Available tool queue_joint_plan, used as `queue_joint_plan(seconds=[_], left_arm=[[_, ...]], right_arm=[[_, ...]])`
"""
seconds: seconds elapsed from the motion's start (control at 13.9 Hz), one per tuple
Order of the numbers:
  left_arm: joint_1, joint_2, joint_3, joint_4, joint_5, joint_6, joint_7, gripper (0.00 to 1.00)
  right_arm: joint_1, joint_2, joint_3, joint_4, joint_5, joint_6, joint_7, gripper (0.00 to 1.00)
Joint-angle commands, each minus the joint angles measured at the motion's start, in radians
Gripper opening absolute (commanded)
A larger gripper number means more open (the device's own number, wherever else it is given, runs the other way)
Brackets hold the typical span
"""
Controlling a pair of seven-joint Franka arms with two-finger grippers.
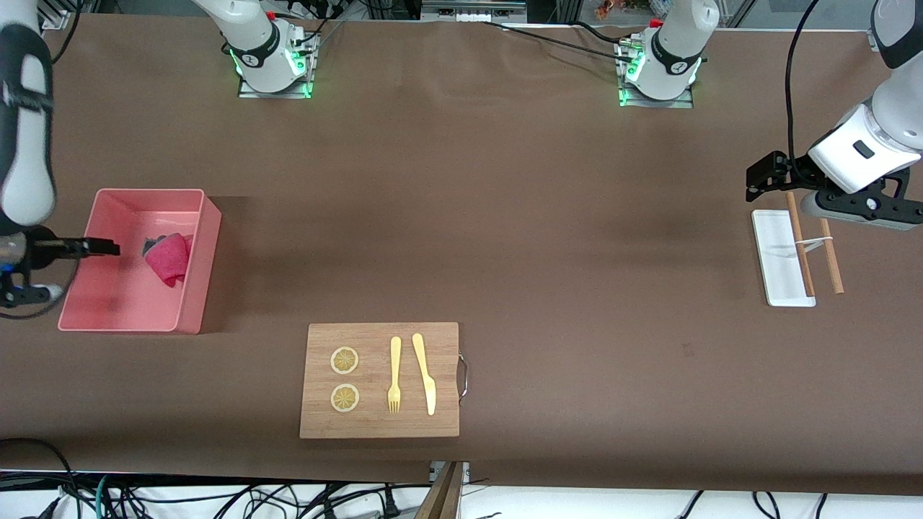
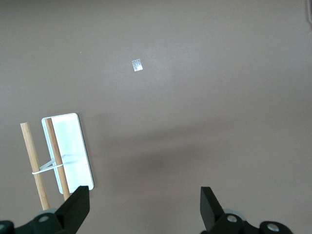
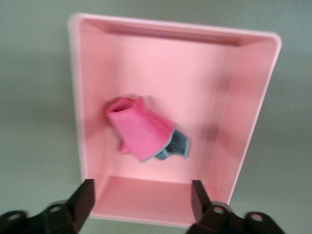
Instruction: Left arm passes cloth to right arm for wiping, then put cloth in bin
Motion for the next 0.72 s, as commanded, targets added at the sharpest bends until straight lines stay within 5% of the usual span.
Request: queue_joint_plan(seconds=[0.0, 0.5, 0.65], left_arm=[[-0.002, -0.009, 0.001, 0.008, 0.019, -0.018, -0.006, 1.0], [-0.002, -0.009, 0.001, 0.01, 0.017, -0.017, -0.006, 1.0], [-0.002, -0.009, 0.001, 0.01, 0.017, -0.017, -0.006, 1.0]], right_arm=[[-0.002, -0.129, 0.063, -0.02, -0.046, -0.07, 0.007, 1.0], [-0.002, -0.301, 0.233, -0.025, -0.079, -0.148, 0.214, 1.0], [-0.003, -0.319, 0.241, -0.025, -0.08, -0.145, 0.209, 1.0]])
